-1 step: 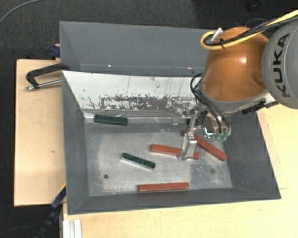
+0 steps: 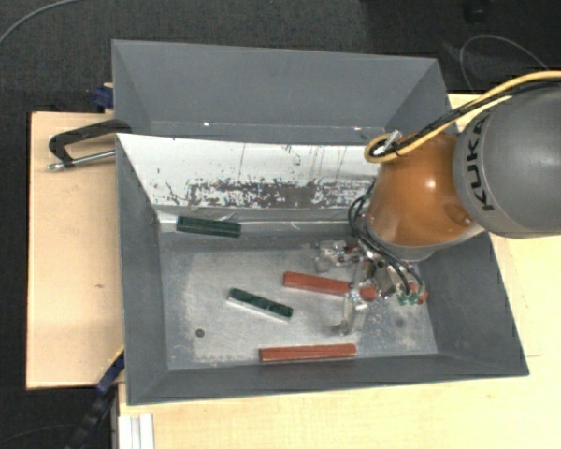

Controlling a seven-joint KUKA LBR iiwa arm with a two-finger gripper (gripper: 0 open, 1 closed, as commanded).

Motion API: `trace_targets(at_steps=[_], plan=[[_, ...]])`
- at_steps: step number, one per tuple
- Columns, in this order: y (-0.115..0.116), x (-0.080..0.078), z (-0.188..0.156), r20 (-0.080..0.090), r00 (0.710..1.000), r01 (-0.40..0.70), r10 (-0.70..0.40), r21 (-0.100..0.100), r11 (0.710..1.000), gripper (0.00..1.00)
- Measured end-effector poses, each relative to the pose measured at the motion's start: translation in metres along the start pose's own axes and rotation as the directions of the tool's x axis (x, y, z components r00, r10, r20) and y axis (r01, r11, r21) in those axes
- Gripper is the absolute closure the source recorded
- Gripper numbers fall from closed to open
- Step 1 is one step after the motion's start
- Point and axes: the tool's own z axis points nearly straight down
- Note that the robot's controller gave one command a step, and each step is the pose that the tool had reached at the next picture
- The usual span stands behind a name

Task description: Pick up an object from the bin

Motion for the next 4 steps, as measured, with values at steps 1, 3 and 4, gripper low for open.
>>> trace_targets(at_steps=[1, 3, 4], plan=[[0.0009, -0.0022, -0.0041, 0.008, 1.000, 0.001, -0.001, 0.000, 1.000, 1.00], [0.0009, -0.0021, -0.0041, 0.007, 1.000, 0.001, -0.001, 0.000, 1.000, 1.00], [0.0009, -0.0021, -0.0041, 0.007, 1.000, 0.000, 0.000, 0.000, 1.000, 0.00]])
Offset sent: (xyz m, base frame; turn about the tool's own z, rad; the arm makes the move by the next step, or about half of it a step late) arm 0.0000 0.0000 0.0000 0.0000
